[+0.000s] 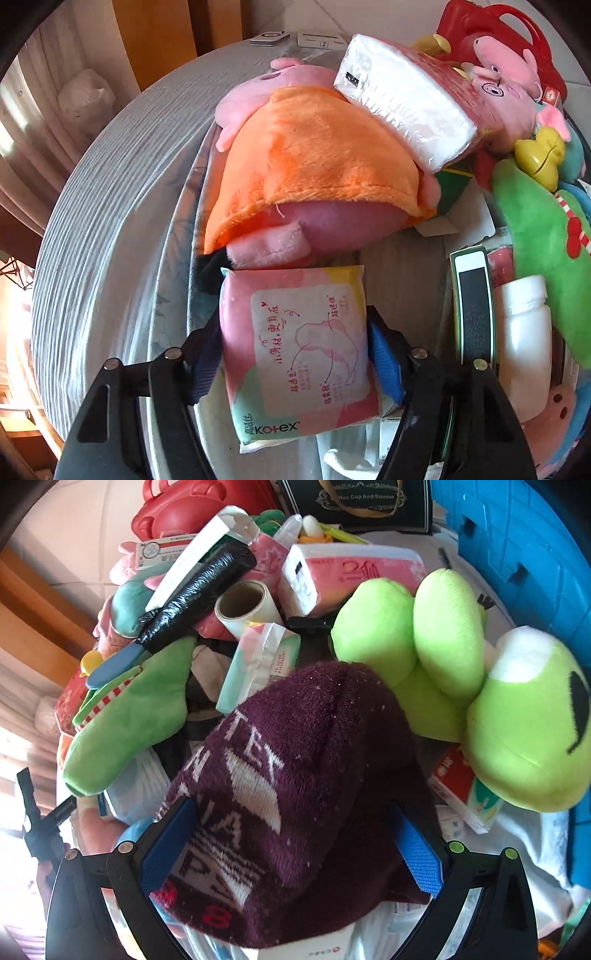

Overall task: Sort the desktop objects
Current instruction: 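Grasp the pink Kotex pad pack with the left tool while the right tool grasps the maroon hat, then lift the Kotex pack and maroon hat toward the blue crate with both tools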

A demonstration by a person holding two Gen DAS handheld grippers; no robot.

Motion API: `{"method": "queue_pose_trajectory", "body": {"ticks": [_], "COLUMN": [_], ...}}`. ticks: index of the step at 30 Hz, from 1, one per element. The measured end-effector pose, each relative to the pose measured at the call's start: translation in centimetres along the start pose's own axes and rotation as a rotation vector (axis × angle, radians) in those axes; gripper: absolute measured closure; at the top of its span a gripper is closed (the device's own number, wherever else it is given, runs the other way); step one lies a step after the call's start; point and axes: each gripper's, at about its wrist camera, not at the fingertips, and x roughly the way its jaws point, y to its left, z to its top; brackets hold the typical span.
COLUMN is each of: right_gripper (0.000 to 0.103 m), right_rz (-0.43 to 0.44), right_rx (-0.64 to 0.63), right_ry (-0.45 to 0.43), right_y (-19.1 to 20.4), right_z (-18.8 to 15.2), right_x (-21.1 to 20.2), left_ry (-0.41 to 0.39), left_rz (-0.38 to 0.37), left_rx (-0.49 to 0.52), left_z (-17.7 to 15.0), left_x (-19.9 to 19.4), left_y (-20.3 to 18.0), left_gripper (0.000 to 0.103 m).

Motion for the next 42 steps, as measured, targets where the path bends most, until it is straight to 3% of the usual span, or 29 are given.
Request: {"method": "queue_pose_trajectory", "body": {"ticks": [4,5,6,7,9,13,19,25,33,42], "right_gripper": [0.000,0.008,0.025,0.034,0.070,0.091,0.093,0.093,0.093,0.093], "right_rz": [-0.013,-0.025,-0.027,-0.026,-0.033,-0.036,0.014,0.092,0.140,0.107], "right_rx": [-0.014,-0.028,-0.042,-0.056,-0.092,-0.140,-0.190,-0.225,-0.228,-0.194], "right_ry": [0.008,-0.001,-0.013,-0.025,-0.044,-0.100,-0.230,-0.393,-0.574,-0.732], "right_y": [0.5,0.7,1.0,1.2,1.8,2.7,3.7,5.2,4.1,-3.1], "right_z": [0.3,0.3,0.2,0.1,0.0,0.4,1.0,2.1,2.5,1.7], "right_x": [1.3,1.2,0.9,0.6,-0.2,-2.4,-7.4,-14.9,-25.6,-37.9], "left_ry": [0.036,0.030,0.023,0.019,-0.004,-0.112,-0.245,-0.347,-0.426,-0.476], "left_rz": [0.016,0.020,0.034,0.048,0.066,0.103,0.105,0.039,-0.123,-0.324], "left_rx": [-0.011,-0.001,0.015,0.027,0.029,0.009,0.049,0.116,0.228,0.396], "left_z": [-0.1,-0.4,-0.9,-1.4,-2.0,-3.1,-4.2,-4.3,-4.1,-5.4], "left_x": [0.8,0.5,0.1,-0.4,-1.8,-6.4,-12.6,-18.2,-23.6,-29.6], "left_y": [0.9,1.1,1.2,1.3,1.7,2.2,0.5,-2.0,-11.0,-25.9], "left_gripper": [0.034,0.035,0.037,0.038,0.038,0.038,0.038,0.038,0.038,0.038]}}
